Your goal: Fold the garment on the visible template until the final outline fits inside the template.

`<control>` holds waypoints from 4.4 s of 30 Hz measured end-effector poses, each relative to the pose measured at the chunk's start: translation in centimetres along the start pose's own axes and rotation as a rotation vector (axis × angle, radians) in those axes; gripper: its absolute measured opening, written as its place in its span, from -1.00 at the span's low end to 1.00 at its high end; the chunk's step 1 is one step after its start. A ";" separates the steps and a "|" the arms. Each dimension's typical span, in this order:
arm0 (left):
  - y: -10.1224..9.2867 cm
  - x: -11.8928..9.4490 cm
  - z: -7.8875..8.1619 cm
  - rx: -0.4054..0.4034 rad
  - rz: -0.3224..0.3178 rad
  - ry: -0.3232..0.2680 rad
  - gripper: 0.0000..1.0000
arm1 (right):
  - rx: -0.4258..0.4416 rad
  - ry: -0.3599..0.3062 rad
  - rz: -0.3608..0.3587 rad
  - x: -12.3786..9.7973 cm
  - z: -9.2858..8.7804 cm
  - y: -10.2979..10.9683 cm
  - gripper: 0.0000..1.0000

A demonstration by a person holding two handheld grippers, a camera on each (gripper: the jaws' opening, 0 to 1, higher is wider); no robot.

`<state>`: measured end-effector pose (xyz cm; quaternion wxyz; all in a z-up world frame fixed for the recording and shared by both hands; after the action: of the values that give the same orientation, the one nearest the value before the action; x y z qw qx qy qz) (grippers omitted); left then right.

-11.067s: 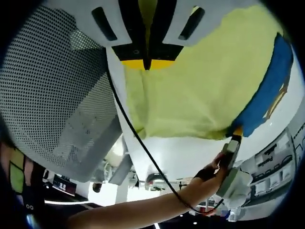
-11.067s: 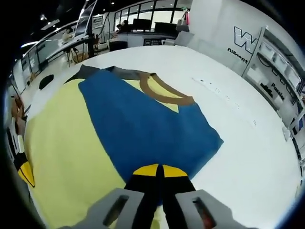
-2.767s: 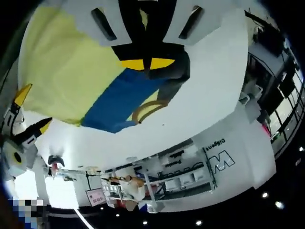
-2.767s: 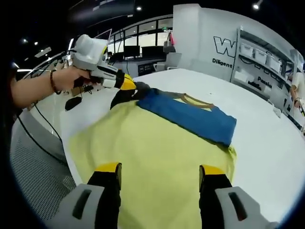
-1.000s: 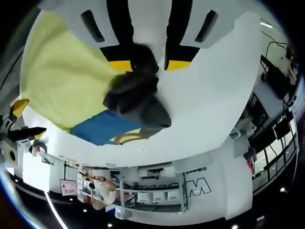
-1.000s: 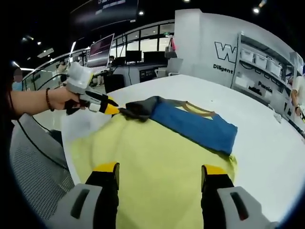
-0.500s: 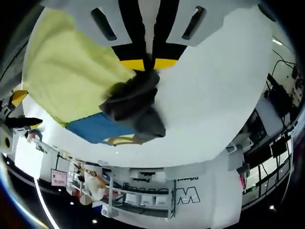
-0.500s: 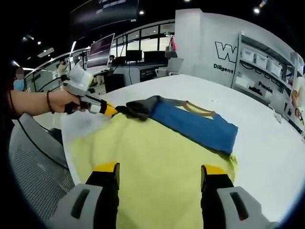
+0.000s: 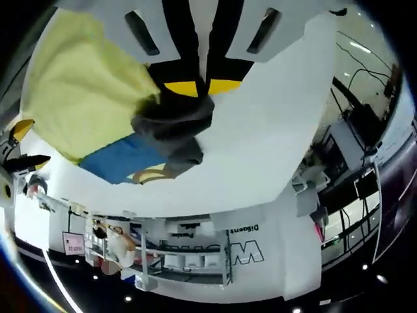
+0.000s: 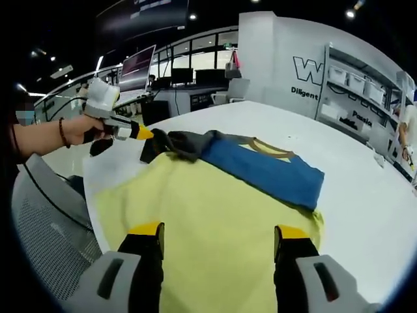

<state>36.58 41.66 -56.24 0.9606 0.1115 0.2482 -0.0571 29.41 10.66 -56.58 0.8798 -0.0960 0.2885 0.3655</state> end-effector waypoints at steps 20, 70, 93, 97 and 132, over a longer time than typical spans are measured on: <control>5.5 -2.3 0.3 0.187 0.177 -0.010 -1.00 | -0.004 0.001 -0.003 0.0 0.1 0.0 0.32; 6.2 0.1 11.6 -0.025 0.187 -0.356 -1.00 | 0.033 -0.048 -0.053 -0.2 0.3 -0.9 0.98; 1.1 2.4 16.0 0.052 0.026 -0.433 -1.00 | 0.053 -0.062 -0.031 -0.1 0.6 -0.7 0.98; -0.2 2.7 17.0 0.087 -0.011 -0.458 -1.00 | 0.056 -0.060 -0.033 0.0 0.5 -0.7 0.98; -17.4 7.7 15.1 0.425 -0.317 -0.279 -0.99 | 0.081 -0.033 -0.071 -0.3 -0.5 -1.7 0.98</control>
<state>47.43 20.69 -50.40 0.9196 0.2612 0.1106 -0.2719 30.22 9.06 -56.84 0.9001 -0.0645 0.2848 0.3235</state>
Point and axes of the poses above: the point that each gripper's makers call its tool centre point, and the gripper's own axes: x roughly forward along the fingers, y roughly to its left, z roughly out of its top, the point moved 4 cm from there along -x, roughly backward along the fingers, and after that the axes turned 7 degrees about z, right-handed, at the moved point
